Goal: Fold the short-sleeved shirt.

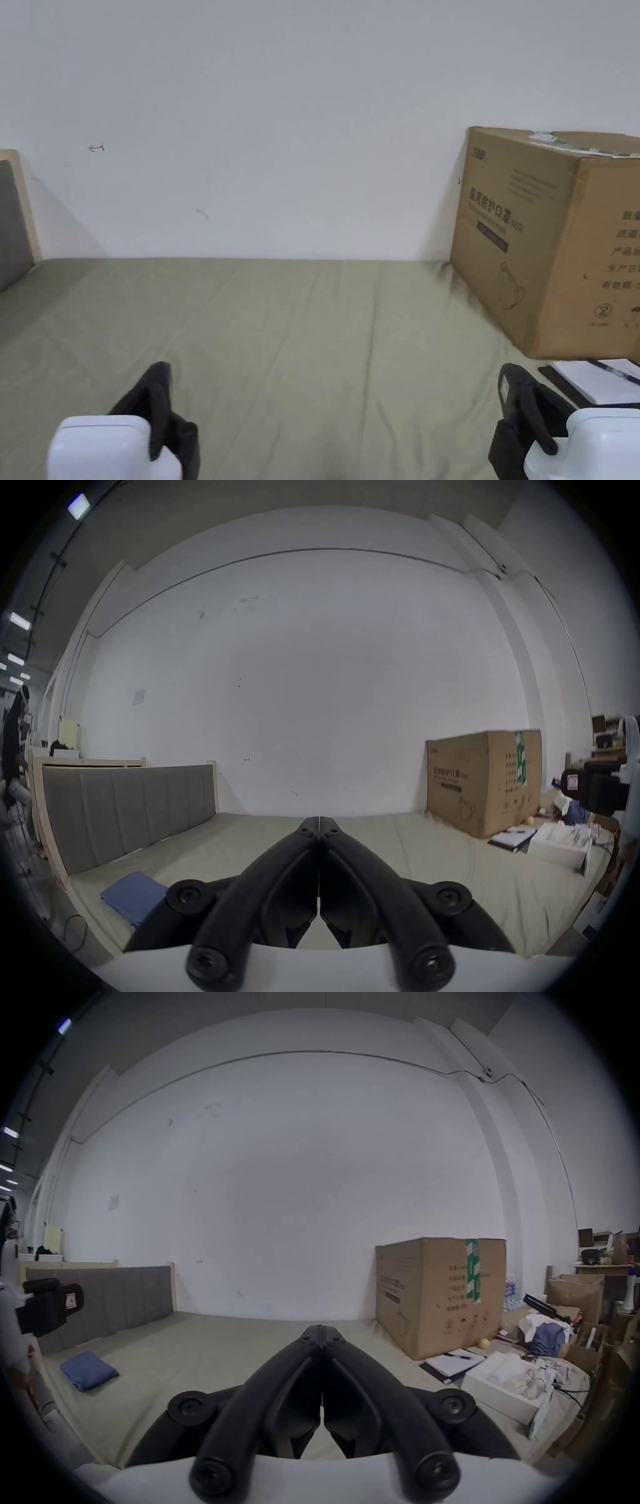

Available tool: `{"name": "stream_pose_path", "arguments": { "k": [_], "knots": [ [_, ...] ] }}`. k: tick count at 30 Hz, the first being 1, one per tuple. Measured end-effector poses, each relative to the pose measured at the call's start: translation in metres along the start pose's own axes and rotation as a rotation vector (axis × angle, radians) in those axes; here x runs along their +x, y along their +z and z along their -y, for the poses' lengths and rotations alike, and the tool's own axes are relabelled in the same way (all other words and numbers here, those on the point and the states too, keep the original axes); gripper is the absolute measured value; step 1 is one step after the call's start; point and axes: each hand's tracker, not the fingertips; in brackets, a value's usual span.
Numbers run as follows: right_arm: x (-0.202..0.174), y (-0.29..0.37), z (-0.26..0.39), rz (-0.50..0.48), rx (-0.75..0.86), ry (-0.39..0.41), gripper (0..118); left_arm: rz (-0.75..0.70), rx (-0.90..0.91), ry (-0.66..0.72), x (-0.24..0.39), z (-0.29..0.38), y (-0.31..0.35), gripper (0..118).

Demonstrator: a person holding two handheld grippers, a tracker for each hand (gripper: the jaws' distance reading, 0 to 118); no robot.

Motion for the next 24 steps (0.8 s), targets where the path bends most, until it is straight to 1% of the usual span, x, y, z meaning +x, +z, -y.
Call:
{"name": "stream_pose_path", "arguments": {
  "k": [4, 7, 9, 10, 11, 12, 13, 14, 15, 16, 19, 24],
  "knots": [
    [0.002, 0.012, 0.011, 0.011, -0.022, -0.015, 0, 0.008, -0.054, 0.030, 0.004, 0.009, 0.012, 0],
    [0.002, 0.016, 0.012, 0.006, -0.029, -0.008, 1, 0.022, -0.067, 0.045, 0.002, 0.011, 0.019, 1],
    [0.001, 0.020, 0.011, 0.006, -0.027, 0.005, 24, 0.046, -0.064, 0.051, 0.000, 0.011, 0.022, 21],
    [0.003, 0.021, 0.012, -0.003, -0.024, 0.009, 35, 0.072, -0.069, 0.058, -0.001, 0.009, 0.022, 39],
    [0.003, 0.022, 0.012, -0.013, -0.021, 0.012, 54, 0.107, -0.084, 0.067, -0.001, 0.008, 0.021, 68],
    [0.001, 0.022, 0.012, -0.010, -0.020, 0.020, 70, 0.124, -0.094, 0.071, -0.001, 0.007, 0.021, 88],
    [0.000, 0.023, 0.012, -0.005, -0.018, 0.027, 90, 0.123, -0.089, 0.069, 0.000, 0.007, 0.022, 102],
    [0.000, 0.024, 0.011, 0.001, -0.015, 0.029, 107, 0.118, -0.076, 0.065, 0.002, 0.009, 0.025, 113],
    [0.000, 0.025, 0.011, 0.007, -0.010, 0.027, 115, 0.112, -0.061, 0.054, 0.004, 0.009, 0.026, 116],
    [0.000, 0.027, 0.011, 0.011, -0.002, 0.017, 118, 0.109, -0.049, 0.035, 0.006, 0.008, 0.027, 117],
    [0.000, 0.030, 0.008, 0.006, 0.008, -0.002, 118, 0.106, -0.044, 0.015, 0.009, 0.007, 0.029, 117],
    [-0.003, 0.029, 0.005, 0.008, 0.004, 0.020, 118, 0.088, -0.049, 0.014, 0.008, 0.005, 0.030, 117]
  ]
}}
